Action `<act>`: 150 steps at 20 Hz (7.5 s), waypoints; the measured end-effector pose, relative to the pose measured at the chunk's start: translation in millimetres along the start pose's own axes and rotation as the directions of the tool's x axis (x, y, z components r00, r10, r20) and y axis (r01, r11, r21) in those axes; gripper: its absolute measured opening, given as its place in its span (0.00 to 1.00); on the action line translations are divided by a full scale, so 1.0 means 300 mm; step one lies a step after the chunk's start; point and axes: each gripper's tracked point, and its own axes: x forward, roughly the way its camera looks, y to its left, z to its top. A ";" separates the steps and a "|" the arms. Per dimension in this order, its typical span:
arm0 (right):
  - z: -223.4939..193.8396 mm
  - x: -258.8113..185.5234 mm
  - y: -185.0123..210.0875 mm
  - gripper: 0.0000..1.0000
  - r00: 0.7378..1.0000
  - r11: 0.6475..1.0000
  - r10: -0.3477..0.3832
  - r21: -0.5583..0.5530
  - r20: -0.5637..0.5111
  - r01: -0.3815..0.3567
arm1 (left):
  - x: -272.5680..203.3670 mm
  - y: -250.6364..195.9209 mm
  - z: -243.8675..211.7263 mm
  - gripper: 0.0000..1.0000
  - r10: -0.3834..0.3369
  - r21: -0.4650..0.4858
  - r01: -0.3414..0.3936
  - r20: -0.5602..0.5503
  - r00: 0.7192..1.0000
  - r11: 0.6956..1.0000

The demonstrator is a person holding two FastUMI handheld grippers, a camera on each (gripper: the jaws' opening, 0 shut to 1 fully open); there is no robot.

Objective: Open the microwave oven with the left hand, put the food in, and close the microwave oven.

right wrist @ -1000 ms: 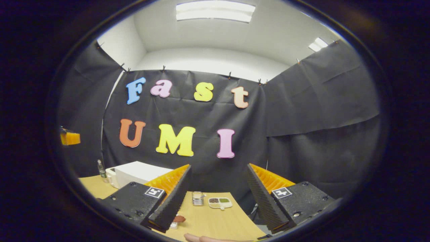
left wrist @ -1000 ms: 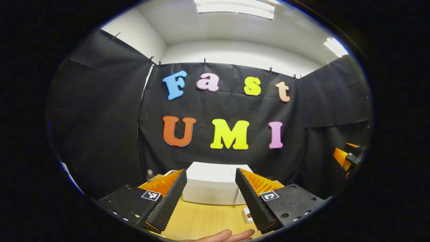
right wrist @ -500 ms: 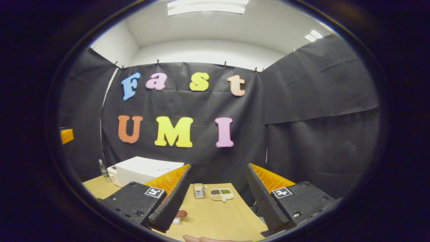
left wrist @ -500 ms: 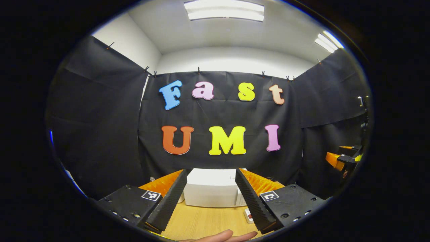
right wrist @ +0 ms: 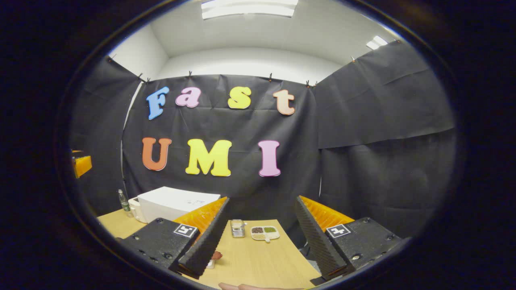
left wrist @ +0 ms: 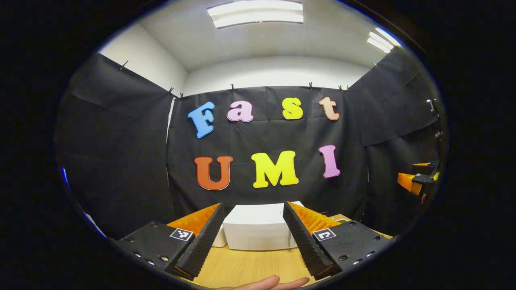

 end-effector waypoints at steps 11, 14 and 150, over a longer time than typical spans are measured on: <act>-0.012 -0.039 -0.018 1.00 1.000 1.000 0.017 0.024 0.012 -0.017 | 0.273 -0.144 -0.256 0.95 -0.040 -0.066 0.034 -0.092 0.995 0.997; -0.013 -0.059 -0.021 1.00 1.000 1.000 0.026 0.014 0.017 -0.027 | 0.354 -0.184 -0.342 0.88 -0.041 -0.089 0.030 -0.127 0.991 0.996; -1.146 0.363 0.620 0.14 0.381 0.783 0.619 0.500 -0.687 -0.369 | -0.398 0.174 -0.450 0.93 -0.074 -0.139 0.061 -0.088 0.993 0.988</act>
